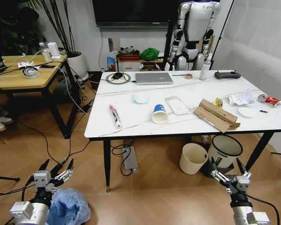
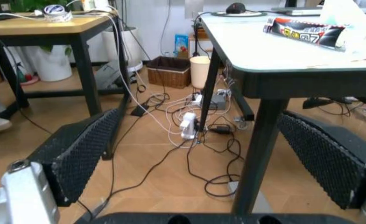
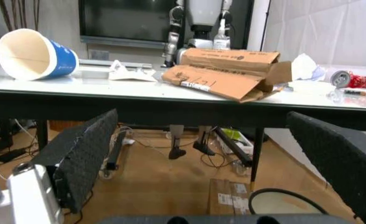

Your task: Pick up the trash bin and place the trash from the table into it.

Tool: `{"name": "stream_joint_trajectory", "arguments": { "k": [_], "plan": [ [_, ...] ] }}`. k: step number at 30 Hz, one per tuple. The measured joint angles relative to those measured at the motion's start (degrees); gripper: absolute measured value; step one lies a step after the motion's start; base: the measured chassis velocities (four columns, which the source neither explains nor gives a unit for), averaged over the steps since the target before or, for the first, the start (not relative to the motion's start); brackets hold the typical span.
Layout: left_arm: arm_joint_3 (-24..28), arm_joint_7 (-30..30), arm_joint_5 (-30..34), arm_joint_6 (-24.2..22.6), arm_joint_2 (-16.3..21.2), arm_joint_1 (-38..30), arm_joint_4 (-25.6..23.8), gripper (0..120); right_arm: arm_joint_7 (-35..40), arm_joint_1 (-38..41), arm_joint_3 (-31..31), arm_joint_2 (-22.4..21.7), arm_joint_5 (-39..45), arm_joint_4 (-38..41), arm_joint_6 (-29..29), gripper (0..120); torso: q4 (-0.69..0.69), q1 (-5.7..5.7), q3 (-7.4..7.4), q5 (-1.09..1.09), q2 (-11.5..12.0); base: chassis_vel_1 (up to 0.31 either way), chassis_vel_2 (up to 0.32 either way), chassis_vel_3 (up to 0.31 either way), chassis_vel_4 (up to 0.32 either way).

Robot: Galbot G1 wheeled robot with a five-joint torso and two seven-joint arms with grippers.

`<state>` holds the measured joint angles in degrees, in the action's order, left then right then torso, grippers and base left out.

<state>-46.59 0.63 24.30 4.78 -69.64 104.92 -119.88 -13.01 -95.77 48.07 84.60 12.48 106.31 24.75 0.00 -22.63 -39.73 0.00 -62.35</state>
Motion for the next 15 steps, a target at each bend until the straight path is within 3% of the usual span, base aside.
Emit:
{"name": "stream_joint_trajectory", "arguments": {
  "k": [15],
  "plan": [
    [0.5,-0.3,-0.5,-0.2,-0.5,-0.4,-0.1,100,0.0,-0.2,0.4,0.0,0.1,0.5,0.0,100,0.00,1.98,2.43,0.00,4.4,0.000,0.000,0.000,0.000]
  ]
}}
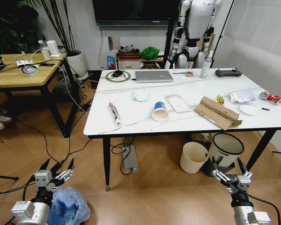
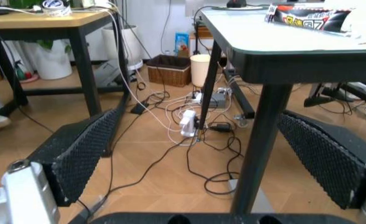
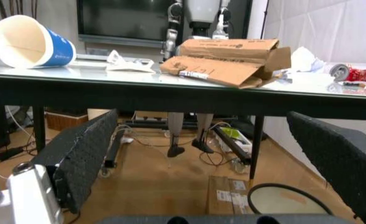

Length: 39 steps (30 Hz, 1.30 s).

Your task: Pick up the trash bin and place the trash from the table into it.

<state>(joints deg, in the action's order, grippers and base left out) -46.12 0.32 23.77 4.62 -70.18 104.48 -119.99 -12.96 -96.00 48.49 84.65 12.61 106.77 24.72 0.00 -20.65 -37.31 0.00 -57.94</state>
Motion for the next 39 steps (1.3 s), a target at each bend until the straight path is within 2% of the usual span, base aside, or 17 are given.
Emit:
{"name": "stream_joint_trajectory", "arguments": {
  "k": [39],
  "plan": [
    [0.3,-0.1,-0.7,-0.3,0.1,-0.8,0.5,100,0.1,-0.1,0.5,0.4,0.1,0.4,0.0,100,0.00,4.74,6.24,0.00,11.0,0.000,0.000,0.000,0.000]
  ]
}}
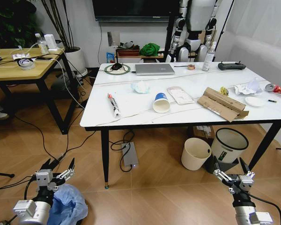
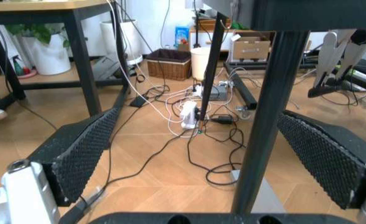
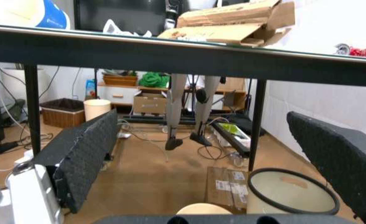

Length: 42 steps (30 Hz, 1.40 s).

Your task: Pick up the trash bin and place the trash from the table into it.

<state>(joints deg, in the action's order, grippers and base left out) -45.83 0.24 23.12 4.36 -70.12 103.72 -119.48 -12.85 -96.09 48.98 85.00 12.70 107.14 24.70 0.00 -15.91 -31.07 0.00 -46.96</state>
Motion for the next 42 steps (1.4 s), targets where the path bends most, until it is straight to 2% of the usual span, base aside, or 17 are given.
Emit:
{"name": "stream_joint_trajectory", "arguments": {
  "k": [42],
  "plan": [
    [1.1,-0.5,-0.7,-0.1,0.0,-0.4,0.9,100,-0.1,-0.7,0.4,0.9,-0.3,0.3,0.7,100,0.00,4.23,6.15,0.00,10.4,0.000,0.000,0.000,0.000]
  ]
}}
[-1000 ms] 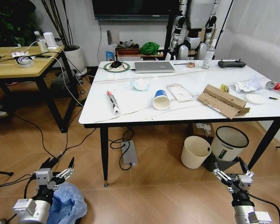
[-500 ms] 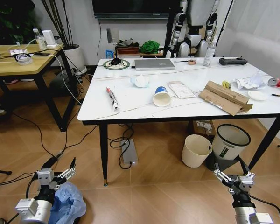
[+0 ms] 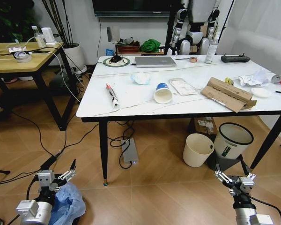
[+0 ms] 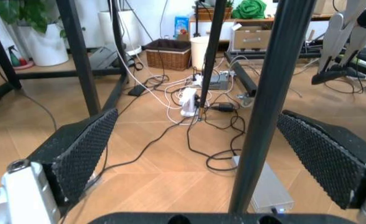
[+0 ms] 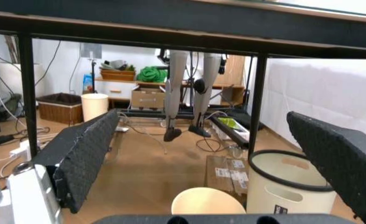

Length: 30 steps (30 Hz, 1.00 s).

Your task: Pick up the trash bin and place the trash from the table into it.

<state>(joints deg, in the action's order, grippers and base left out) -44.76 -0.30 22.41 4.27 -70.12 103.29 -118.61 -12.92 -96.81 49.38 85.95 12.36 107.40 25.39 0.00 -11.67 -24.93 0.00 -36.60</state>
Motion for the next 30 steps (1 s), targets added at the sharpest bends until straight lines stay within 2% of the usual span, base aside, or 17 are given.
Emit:
{"name": "stream_joint_trajectory", "arguments": {
  "k": [30],
  "plan": [
    [0.1,-0.1,-0.4,-0.1,-0.4,0.2,-0.3,100,-0.1,0.3,-0.3,0.2,-0.1,-0.6,0.3,100,-0.01,2.69,4.20,0.00,6.9,0.000,0.000,0.000,0.000]
  ]
}}
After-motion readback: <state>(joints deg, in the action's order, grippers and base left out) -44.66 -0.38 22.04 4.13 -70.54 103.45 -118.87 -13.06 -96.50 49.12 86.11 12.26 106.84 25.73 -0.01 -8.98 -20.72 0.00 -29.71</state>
